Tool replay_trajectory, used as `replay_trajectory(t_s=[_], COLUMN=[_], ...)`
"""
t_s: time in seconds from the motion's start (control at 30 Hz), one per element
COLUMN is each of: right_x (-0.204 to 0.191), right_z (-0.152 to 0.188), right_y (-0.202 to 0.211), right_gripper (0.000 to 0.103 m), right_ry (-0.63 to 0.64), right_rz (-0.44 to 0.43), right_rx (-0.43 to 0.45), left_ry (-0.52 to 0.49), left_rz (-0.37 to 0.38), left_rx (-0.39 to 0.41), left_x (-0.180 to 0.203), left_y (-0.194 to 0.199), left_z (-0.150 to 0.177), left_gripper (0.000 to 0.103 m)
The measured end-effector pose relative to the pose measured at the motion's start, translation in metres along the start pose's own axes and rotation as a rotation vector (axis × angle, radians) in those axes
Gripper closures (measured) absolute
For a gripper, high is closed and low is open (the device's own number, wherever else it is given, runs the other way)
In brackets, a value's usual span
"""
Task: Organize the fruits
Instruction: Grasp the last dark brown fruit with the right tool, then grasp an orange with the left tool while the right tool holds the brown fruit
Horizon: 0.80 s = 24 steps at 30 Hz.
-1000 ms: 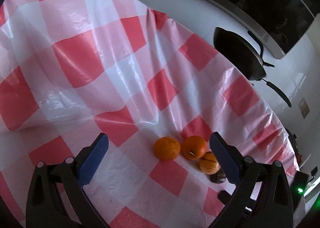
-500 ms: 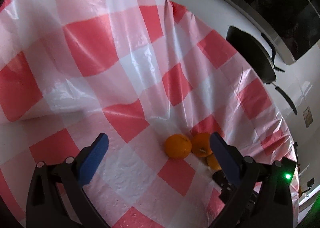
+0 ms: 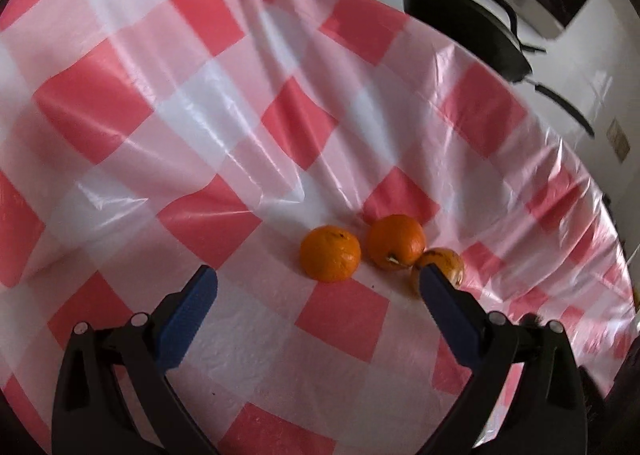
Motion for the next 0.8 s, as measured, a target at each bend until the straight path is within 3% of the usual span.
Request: replay_trajectory(t_s=[0.13, 0.2, 0.27, 0.43, 0.57, 0.63, 0.73, 0.8], right_x=[0.002, 0.000, -0.004, -0.006, -0.007, -0.006, -0.006, -0.007], right_z=[-0.005, -0.006, -0.009, -0.009, -0.009, -0.009, -0.010, -0.010], right_y=[-0.011, -0.012, -0.013, -0.016, -0.017, -0.017, -0.017, -0.017], right_gripper=[0.060, 0.060, 0.060, 0.060, 0.060, 0.060, 0.060, 0.060], right_ry=[-0.021, -0.025, -0.030, -0.032, -0.032, -0.032, -0.032, -0.031], right_rz=[-0.020, -0.024, -0.024, -0.023, -0.022, -0.022, -0.024, -0.027], right_rx=[-0.013, -0.019, -0.022, -0.031, -0.036, -0.036, -0.034, -0.032], left_ry=[-0.011, -0.043, -0.097, -0.226, -0.233, -0.240, -0.233, -0.208], left_rz=[-0.027, -0.057, -0.069, -0.098, -0.101, -0.106, -0.067, -0.081], left_rx=[-0.038, -0.038, -0.048, -0.075, -0.141, -0.142, -0.141, -0.119], left_x=[-0.001, 0.001, 0.009, 0.027, 0.029, 0.030, 0.035, 0.031], left_y=[-0.011, -0.015, -0.024, -0.040, -0.054, -0.056, -0.057, -0.052], left_z=[-0.003, -0.006, -0.008, -0.006, -0.003, -0.005, -0.006, -0.008], left_gripper=[0.002, 0.006, 0.018, 0.025, 0.044, 0.048, 0.063, 0.064])
Point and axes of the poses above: each gripper's, at about its wrist camera, not at the fingertips, and y roughly against the way its jaws point, x to its right, z to its underside, the point moved 6 cm from there along -y, roughly the way its jaws point, and after that the axes turned 5 degrees about x, right-handed, at the moved point
